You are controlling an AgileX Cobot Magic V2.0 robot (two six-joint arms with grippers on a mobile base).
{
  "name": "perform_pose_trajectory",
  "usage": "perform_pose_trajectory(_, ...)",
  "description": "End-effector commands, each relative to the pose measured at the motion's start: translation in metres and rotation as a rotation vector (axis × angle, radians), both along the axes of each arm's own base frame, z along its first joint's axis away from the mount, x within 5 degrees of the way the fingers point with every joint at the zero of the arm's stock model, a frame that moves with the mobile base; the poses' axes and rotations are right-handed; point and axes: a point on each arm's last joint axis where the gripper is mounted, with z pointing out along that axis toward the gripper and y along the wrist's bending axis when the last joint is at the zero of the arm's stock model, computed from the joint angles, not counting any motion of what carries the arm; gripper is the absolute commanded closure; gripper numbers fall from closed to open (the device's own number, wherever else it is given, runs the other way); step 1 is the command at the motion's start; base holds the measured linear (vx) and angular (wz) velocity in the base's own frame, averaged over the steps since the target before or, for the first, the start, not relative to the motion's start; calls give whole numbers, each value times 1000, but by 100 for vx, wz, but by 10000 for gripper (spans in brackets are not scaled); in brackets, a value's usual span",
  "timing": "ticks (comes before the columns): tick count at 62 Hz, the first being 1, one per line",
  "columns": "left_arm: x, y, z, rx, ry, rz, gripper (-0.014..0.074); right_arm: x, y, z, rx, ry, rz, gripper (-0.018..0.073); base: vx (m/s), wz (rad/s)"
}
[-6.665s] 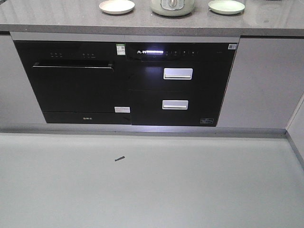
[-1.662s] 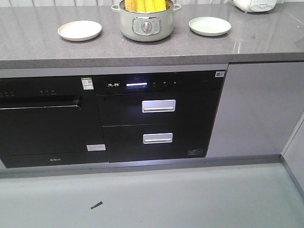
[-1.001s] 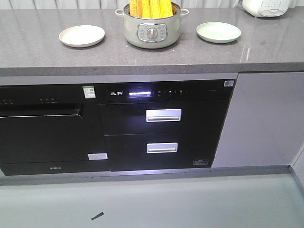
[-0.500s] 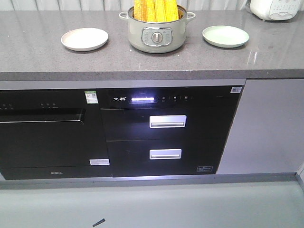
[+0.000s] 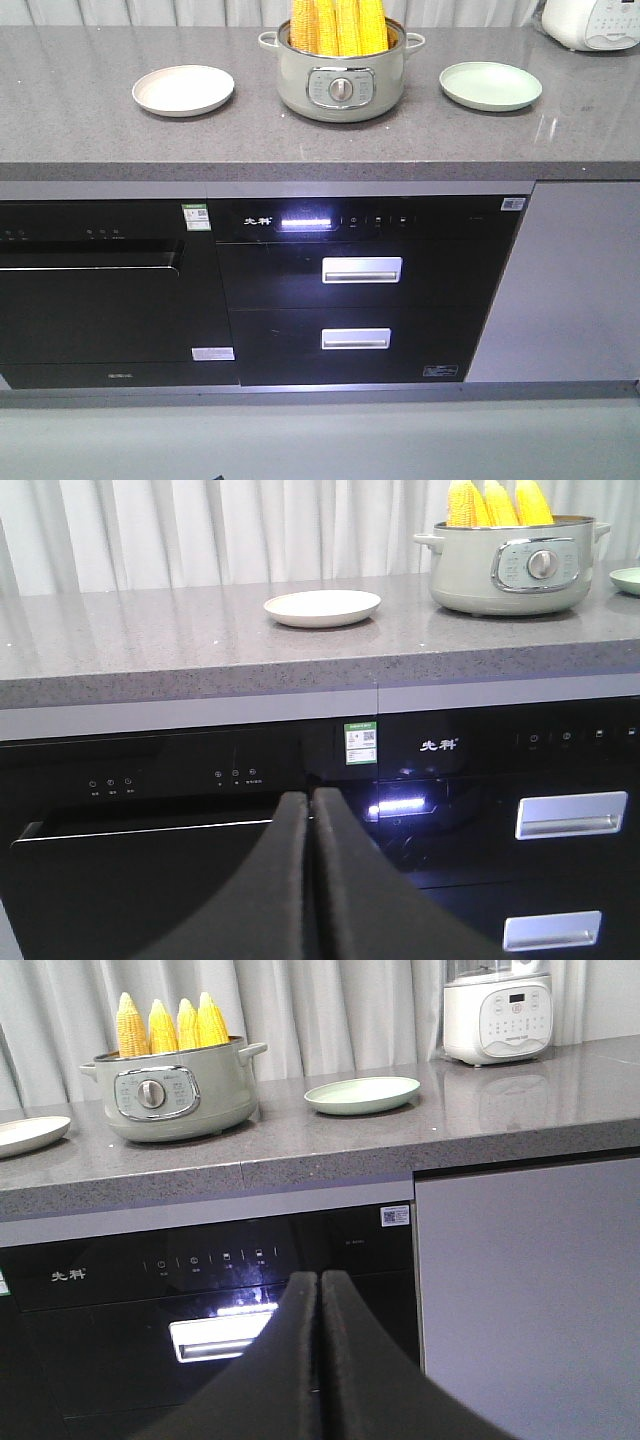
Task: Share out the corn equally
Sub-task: 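Approach the counter edge, centering the pot between the two plates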
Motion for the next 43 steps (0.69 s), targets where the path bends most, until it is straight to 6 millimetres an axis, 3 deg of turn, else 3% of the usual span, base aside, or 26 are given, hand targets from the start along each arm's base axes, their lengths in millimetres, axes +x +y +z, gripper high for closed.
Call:
perform_pose_trajectory(1,0,0,3,-7,-75,1,603,0,0,4,-19,-70,-6,565,9,3)
perform_pose_trajectory(43,0,0,3,-7,-75,1,603,0,0,4,-19,-69,-6,565,9,0)
